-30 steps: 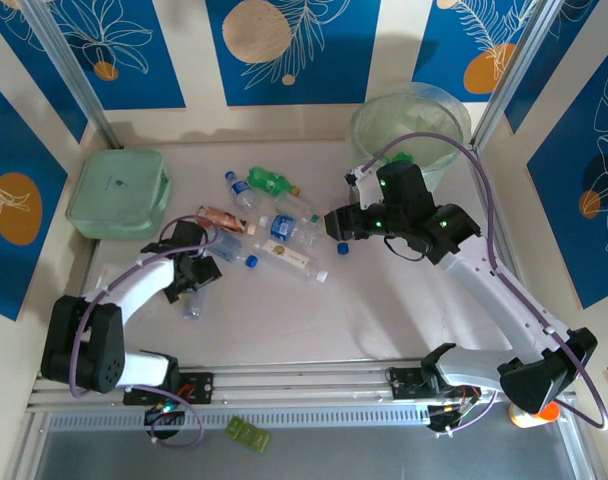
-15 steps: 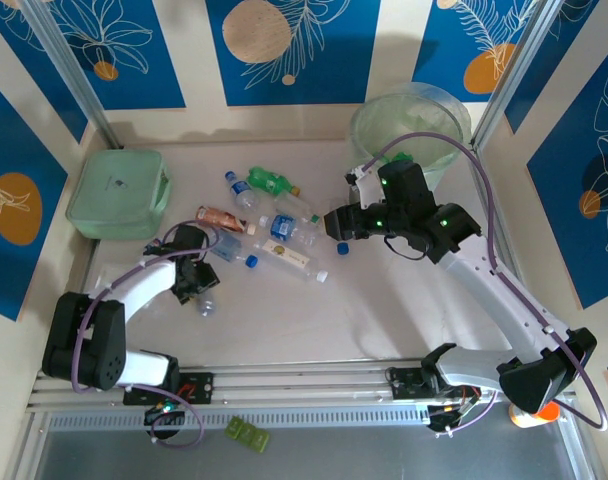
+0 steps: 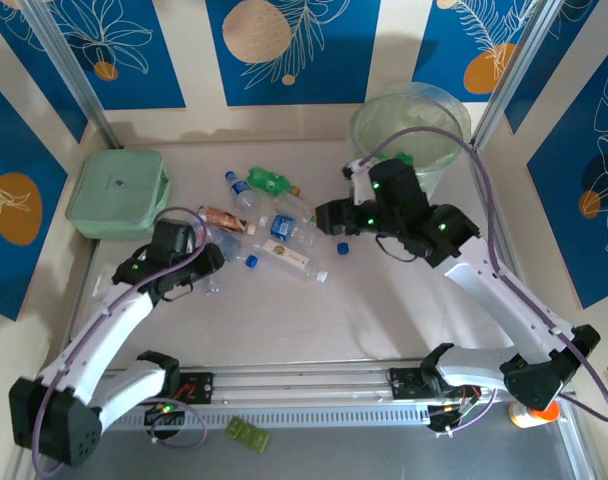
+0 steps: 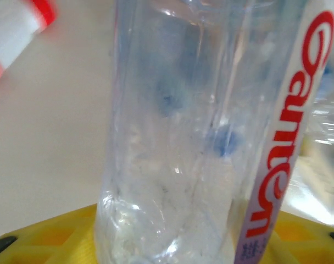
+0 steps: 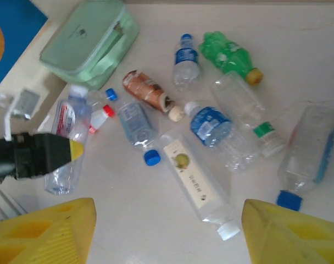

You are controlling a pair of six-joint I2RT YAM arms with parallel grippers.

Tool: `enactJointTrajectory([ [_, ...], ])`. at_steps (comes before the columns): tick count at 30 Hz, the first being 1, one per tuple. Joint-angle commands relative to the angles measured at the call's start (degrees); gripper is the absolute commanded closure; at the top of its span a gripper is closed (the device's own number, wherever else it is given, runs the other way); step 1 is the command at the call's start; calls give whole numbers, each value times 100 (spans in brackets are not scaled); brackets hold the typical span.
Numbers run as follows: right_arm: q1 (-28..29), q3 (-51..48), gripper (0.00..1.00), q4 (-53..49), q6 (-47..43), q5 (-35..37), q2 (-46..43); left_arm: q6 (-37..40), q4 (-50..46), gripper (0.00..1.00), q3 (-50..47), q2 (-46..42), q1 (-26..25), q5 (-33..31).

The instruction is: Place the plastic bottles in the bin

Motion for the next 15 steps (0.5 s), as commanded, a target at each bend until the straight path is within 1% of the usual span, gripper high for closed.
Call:
enactJointTrajectory([
  [1, 340, 184, 29, 140, -429, -45, -75, 614, 824, 44, 260, -473, -269, 1039],
  [4, 37, 148, 29, 343, -56, -971, -211, 701, 1958, 44, 329, -575, -518, 2219],
  [5, -79, 116, 29, 479, 58, -1310, -287, 682, 2463, 43, 314, -541, -574, 2783],
  [6, -178, 78, 29, 631, 152, -1677, -357, 655, 2773, 43, 311, -514, -637, 3096],
  [8, -397, -64, 24, 1078, 435, -2472, -522, 651, 3447, 43, 273, -472, -758, 3698],
  [11, -634, -243, 18, 1695, 880, -3295, -688, 617, 4033, 43, 256, -411, -934, 4128],
  [15, -632, -499, 7, 2370, 1091, -3779, -838, 76, 5227, 43, 152, -203, -1199, 4639],
])
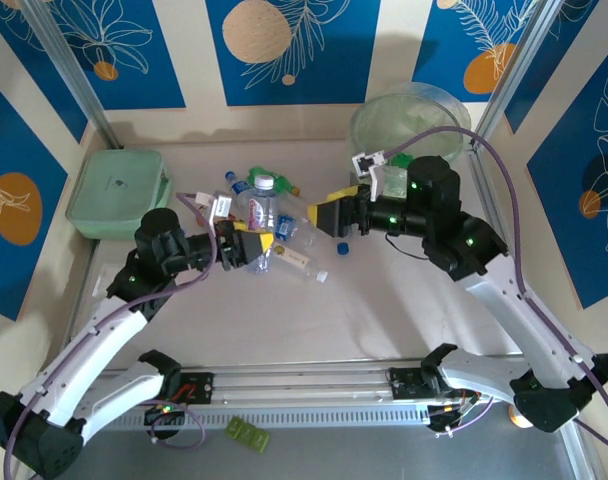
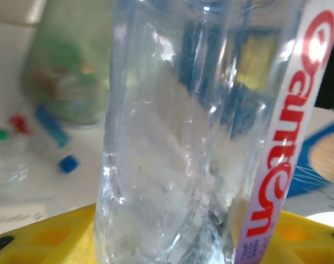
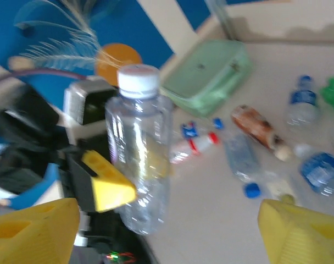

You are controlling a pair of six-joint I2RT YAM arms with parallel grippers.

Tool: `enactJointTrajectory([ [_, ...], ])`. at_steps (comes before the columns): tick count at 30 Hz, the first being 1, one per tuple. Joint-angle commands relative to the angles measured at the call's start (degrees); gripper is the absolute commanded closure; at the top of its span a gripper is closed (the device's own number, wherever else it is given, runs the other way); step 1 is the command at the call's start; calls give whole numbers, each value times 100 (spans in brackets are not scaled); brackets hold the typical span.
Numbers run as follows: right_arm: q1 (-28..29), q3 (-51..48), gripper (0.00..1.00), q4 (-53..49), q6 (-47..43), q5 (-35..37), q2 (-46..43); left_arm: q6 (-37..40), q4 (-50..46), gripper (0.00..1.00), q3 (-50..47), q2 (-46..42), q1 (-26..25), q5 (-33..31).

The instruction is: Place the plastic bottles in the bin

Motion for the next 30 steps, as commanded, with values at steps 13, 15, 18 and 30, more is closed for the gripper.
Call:
enactJointTrajectory([
  [13, 639, 92, 5, 983, 127, -1053, 464, -1295, 3194, 44, -16, 751, -892, 1061],
  [15, 639, 5, 8, 1209, 274, -1078, 494, -1369, 3320, 45, -7, 839, -967, 1118],
  [18, 642, -169, 15, 1667, 515, -1350, 541, -1428, 3374, 45, -29, 889, -1025, 1066],
  [30, 650, -334, 53, 1786, 566, -1280, 403, -1626, 3613, 33, 10, 1084, -1122, 1142],
])
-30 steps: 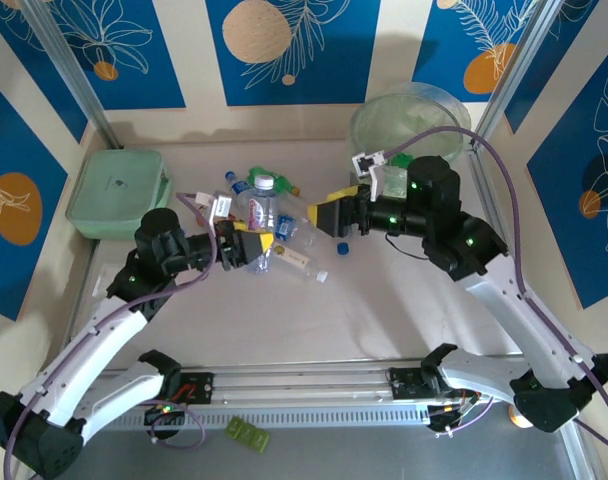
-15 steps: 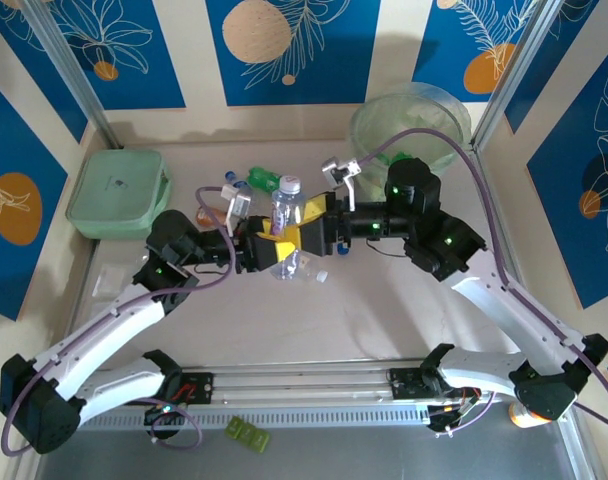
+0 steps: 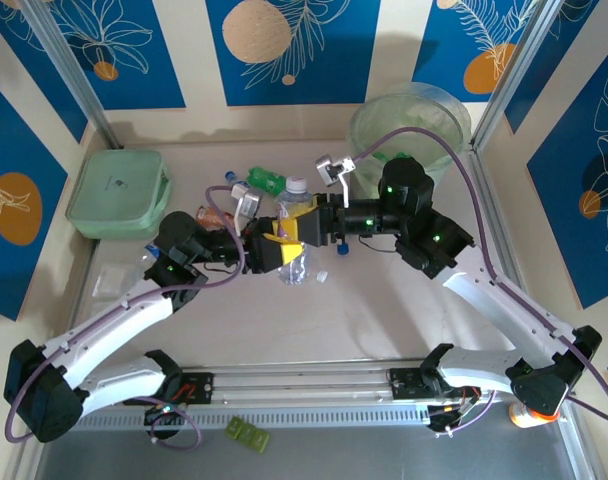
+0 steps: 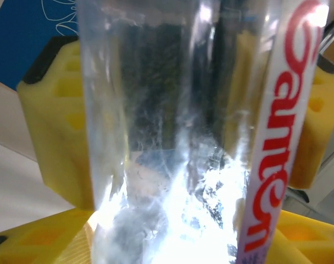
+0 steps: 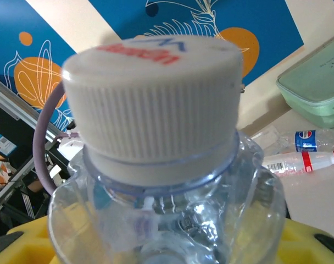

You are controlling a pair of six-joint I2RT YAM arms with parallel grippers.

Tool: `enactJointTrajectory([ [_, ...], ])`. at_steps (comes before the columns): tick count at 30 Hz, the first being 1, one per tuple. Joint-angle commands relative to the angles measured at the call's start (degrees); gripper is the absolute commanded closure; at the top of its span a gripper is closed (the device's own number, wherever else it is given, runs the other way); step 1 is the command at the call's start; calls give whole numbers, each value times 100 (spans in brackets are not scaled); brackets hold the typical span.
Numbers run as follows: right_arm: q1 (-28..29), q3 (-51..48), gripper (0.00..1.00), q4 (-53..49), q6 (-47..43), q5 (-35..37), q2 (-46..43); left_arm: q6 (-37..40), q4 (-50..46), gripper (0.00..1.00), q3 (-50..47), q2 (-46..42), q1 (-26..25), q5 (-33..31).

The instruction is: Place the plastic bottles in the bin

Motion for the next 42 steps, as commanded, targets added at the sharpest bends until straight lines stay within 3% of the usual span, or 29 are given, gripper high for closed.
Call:
enactJointTrajectory([
  [1, 20, -48, 53, 132, 5, -40, -173, -12, 233, 30, 41, 1, -53, 122],
  [6, 16, -32, 53, 15, -113, 203, -338, 149, 11, 17, 28, -172, -54, -52],
  [9, -50, 11, 53, -157, -212, 432, -447, 769, -878, 11, 95, -546, -45, -491],
  [16, -776, 503, 55, -1435, -693, 1578, -671, 3097, -4435, 3, 794, -1496, -48, -3154],
  [21, -1536, 1207, 57, -2406, -980, 2635, -430, 3733, -5357, 3, 933, -1551, -50, -4237],
  [30, -2803, 2803, 58, -2854, -1451, 3661, 852, 4295, -5981, 4, 869, -1048, -50, -4880],
  [42, -3009, 5810, 58, -3791, -2672, 5506, 3559, 4291, -5852, 4, 621, -871, -51, -4805],
])
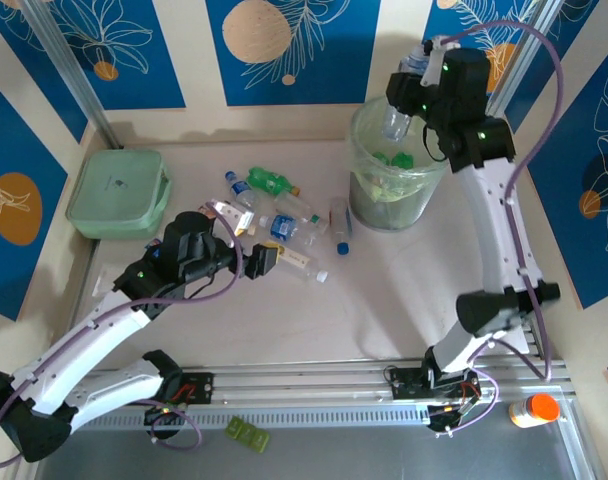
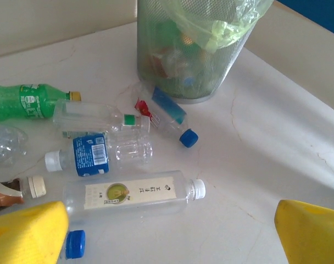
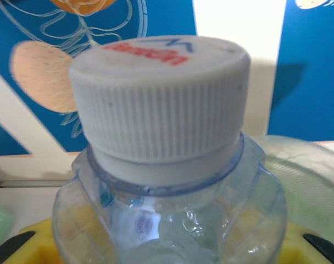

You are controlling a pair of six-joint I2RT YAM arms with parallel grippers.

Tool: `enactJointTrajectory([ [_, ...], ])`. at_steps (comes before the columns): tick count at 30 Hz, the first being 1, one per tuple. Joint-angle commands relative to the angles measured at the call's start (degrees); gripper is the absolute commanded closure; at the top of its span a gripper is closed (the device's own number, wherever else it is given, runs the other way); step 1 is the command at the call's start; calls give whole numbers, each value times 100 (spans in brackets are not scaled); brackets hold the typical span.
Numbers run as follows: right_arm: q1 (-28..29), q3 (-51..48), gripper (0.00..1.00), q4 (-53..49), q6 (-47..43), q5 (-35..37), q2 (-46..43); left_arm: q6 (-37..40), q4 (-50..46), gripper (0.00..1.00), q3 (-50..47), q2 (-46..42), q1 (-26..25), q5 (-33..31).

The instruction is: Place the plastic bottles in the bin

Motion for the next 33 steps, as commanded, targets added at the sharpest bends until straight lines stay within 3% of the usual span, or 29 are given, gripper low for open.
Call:
enactJointTrajectory([
  [1, -26, 464, 57, -442, -541, 830, 470, 110, -33, 4, -2, -57, -32, -114],
  [13, 85, 491, 54, -886, -1070, 2470, 1802, 104, -217, 4, 36, -107, -28, -508],
  [26, -175, 75, 49, -1177, -826, 2757, 2622, 174, -197, 4, -2, -124, -34, -650],
  [33, -290, -464, 49, -1106, -640, 2486, 2639, 162, -218, 3, 18, -62, -29, -645],
])
